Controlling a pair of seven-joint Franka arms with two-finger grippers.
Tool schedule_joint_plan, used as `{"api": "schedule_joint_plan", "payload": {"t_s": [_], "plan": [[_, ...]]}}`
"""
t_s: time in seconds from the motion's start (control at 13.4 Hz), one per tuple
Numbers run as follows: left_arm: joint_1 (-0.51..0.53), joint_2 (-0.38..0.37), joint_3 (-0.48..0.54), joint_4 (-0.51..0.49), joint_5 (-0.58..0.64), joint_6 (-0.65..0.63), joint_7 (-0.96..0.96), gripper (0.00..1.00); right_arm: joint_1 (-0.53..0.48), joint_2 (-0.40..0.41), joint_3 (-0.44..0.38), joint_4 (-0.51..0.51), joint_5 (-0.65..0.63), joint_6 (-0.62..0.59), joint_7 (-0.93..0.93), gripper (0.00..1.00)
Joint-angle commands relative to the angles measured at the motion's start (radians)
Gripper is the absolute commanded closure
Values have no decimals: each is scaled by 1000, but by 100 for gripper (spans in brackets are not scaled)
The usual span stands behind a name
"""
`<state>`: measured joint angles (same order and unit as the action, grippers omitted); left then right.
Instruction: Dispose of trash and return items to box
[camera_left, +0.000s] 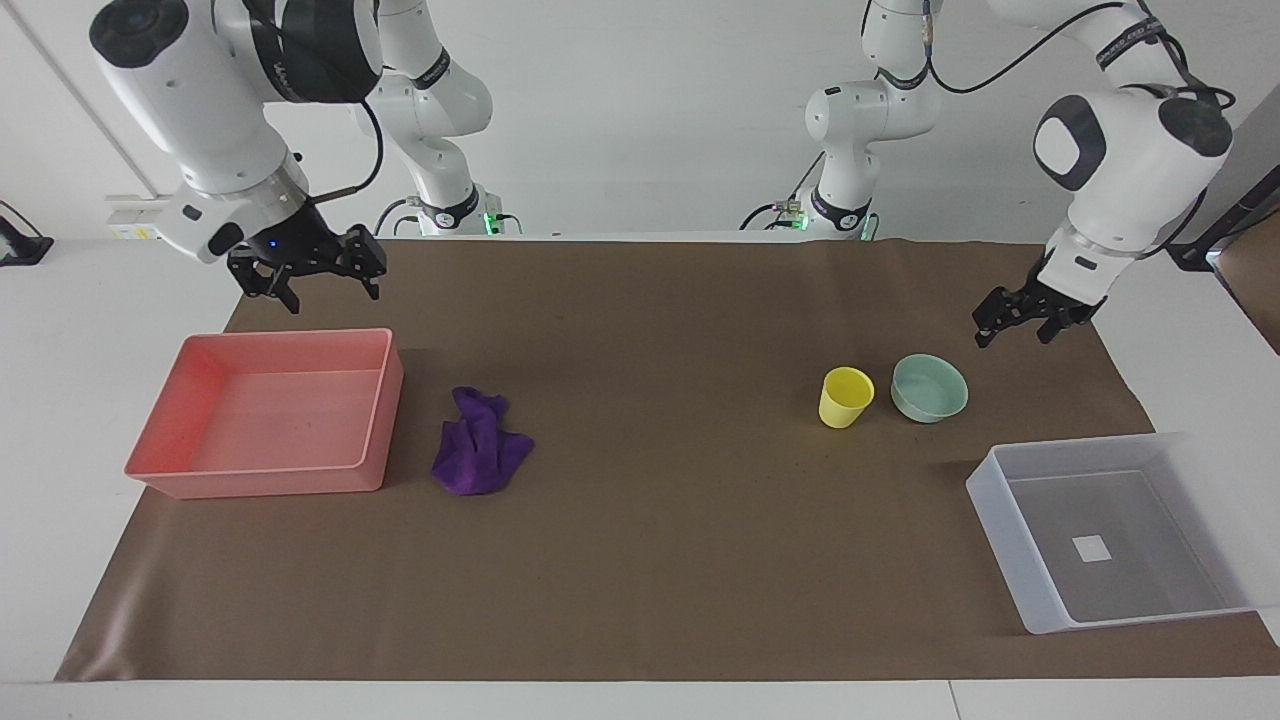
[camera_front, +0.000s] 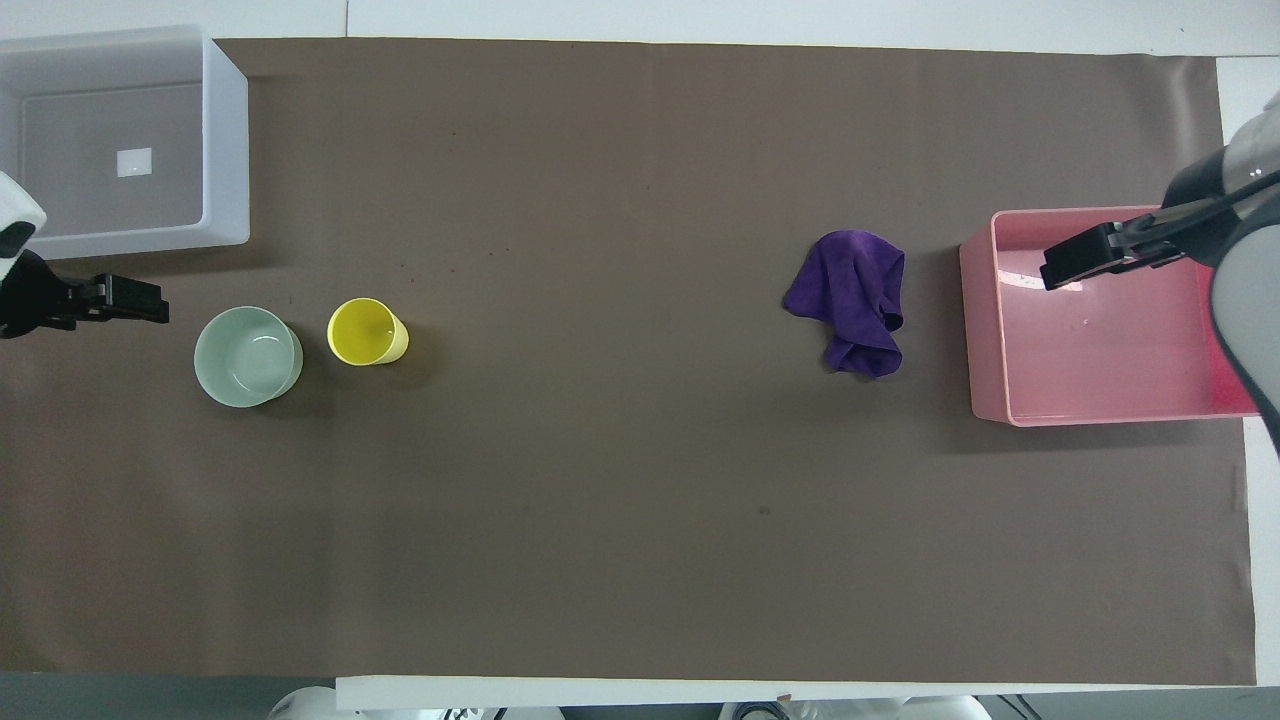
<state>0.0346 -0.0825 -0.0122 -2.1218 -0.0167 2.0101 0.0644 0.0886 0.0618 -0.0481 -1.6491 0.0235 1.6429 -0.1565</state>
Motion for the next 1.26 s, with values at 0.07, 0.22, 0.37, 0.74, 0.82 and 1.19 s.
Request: {"api": "schedule_joint_plan", "payload": {"t_s": [0.07, 0.22, 0.37, 0.74, 0.82, 1.19], "plan": [[4, -25, -6, -199, 9, 134, 3, 0, 66, 50, 2, -176, 13, 243, 49, 0], [5, 7, -6, -243, 9, 214, -3, 0, 77, 78, 2, -260, 13, 365, 55, 0], [7, 46, -6, -253, 9, 274, 5, 0, 101, 92, 4, -340, 13, 464, 57, 0], [10, 89, -6, -264, 9, 329, 3, 100, 143, 214, 4, -385, 13, 661, 74, 7], [11, 90, -6, -257, 9, 322, 3, 100, 148, 231, 4, -406, 13, 705, 77, 14], [18, 58, -5, 39, -29, -101, -3, 100, 157, 221, 2, -402, 13, 681, 75, 92]]}}
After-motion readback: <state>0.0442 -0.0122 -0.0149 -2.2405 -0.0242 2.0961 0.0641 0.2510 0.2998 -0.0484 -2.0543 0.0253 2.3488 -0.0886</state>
